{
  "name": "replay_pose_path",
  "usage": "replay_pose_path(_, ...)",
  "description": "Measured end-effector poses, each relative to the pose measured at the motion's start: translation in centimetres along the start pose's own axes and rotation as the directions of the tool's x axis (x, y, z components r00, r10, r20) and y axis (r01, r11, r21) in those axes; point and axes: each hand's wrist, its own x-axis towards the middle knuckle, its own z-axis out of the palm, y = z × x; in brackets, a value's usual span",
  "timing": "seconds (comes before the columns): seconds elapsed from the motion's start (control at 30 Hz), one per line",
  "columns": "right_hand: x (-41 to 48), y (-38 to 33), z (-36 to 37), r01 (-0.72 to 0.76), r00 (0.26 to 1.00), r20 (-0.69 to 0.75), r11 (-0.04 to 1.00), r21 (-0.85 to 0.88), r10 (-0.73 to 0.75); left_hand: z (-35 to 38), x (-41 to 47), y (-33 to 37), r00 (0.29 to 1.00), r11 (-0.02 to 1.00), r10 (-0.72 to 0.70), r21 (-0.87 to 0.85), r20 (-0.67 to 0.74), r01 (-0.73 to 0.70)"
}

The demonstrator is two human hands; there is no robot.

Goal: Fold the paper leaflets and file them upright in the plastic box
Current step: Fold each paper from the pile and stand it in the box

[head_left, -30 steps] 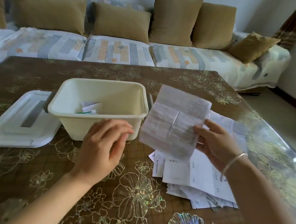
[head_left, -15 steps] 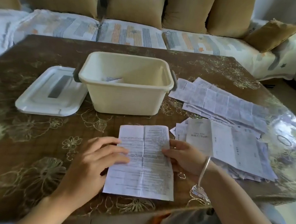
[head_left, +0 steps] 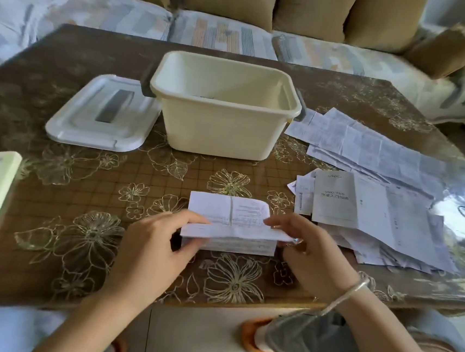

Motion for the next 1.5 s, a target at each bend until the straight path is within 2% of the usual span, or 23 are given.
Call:
replay_pose_path(0.1,0.0,0.1,0.5,0.014,0.997,-0.074,0.999,0.032,-0.012,0.5,0.0,0.4,0.998,0.997,-0.051,0.048,-0.027,0.052)
replay_pose_path(0.23,0.5,-0.2,1.5,-0.030,0.979,-0.203,0.996,-0.087,0.012,0.8,0.3,0.6,0.994,0.981,-0.109,0.158,-0.018,0.111)
replay_pose_path(0.33,0.9,-0.4,2.2,-0.067,0.970,-0.242,0.981,-0.182,0.021,0.9,0.6,0.3,0.994,0.981,-0.110,0.159,-0.001,0.108)
replay_pose_path(0.43,0.9,-0.6,2.7,-0.106,0.969,-0.247,0.940,-0.325,0.024,1.0,0.7,0.5,0.995,0.974,-0.096,0.205,-0.020,0.098)
replay_pose_path(0.53,1.0,-0.9,2.8,-0.131,0.966,-0.255,0.943,-0.305,0.052,1.0,0.5,0.9,0.999,0.943,0.006,0.333,-0.048,0.010)
replay_pose_path(0.6,1.2,-1.2,2.6,-0.158,0.966,-0.246,0.939,-0.304,0.082,1.1,0.7,1.1,0.998,0.920,0.068,0.386,0.005,-0.065)
replay_pose_path(0.73,2.3,-2.3,2.0,-0.273,0.961,-0.159,0.874,-0.402,0.227,1.7,1.1,1.1,0.978,0.913,0.136,0.364,0.160,-0.186)
replay_pose_path(0.83,2.9,-2.6,1.8,-0.359,0.932,-0.193,0.852,-0.380,0.307,1.9,1.4,1.1,0.978,0.922,0.095,0.355,0.187,-0.157)
replay_pose_path(0.97,3.1,-3.5,2.4,-0.415,0.909,-0.242,0.797,-0.440,0.340,2.5,1.8,1.5,0.976,0.913,0.040,0.389,0.215,-0.123)
replay_pose_path(1.1,3.3,-3.6,2.2,-0.458,0.889,-0.208,0.783,-0.420,0.408,2.6,2.3,1.8,0.975,0.908,-0.001,0.409,0.220,-0.092)
replay_pose_path(1.33,2.9,-3.0,1.9,-0.418,0.908,-0.210,0.830,-0.369,0.363,1.6,3.2,2.1,0.944,0.923,-0.076,0.382,0.322,-0.056)
replay_pose_path(1.5,1.2,-1.7,2.2,-0.241,0.949,-0.256,0.948,-0.208,0.185,0.9,4.3,1.9,0.897,0.920,-0.084,0.379,0.434,-0.098)
